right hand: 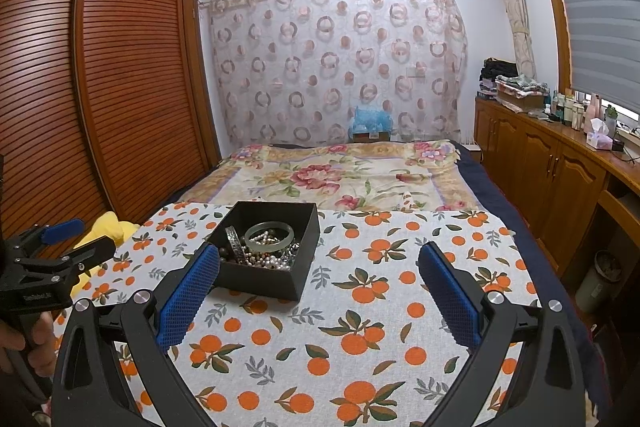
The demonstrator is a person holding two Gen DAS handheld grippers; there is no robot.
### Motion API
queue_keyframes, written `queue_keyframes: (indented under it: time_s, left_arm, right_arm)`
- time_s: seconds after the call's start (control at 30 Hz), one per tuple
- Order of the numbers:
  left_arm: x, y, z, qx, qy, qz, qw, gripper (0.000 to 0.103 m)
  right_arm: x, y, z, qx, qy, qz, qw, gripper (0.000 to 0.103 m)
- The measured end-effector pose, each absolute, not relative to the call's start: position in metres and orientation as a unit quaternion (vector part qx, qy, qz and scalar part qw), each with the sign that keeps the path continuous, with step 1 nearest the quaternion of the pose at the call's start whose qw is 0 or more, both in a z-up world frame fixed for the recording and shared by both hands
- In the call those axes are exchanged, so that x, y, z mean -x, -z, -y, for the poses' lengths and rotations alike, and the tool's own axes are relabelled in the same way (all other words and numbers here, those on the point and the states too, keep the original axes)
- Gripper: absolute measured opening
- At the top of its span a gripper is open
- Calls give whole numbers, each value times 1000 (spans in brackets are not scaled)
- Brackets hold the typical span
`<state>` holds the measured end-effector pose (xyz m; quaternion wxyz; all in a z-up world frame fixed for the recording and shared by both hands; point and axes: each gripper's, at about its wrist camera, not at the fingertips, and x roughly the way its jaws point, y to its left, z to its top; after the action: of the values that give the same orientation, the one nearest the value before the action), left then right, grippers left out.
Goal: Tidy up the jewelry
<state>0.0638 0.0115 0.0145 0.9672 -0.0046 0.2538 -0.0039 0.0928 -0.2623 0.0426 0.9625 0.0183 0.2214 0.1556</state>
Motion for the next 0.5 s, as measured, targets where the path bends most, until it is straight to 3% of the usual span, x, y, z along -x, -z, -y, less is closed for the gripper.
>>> queue_keyframes:
  time_s: [0.5]
  left_arm:
    - [-65, -15, -12, 5, 4, -255, 967, 95]
  right_arm:
    - [-92, -37, 259, -18, -157, -224, 962, 101]
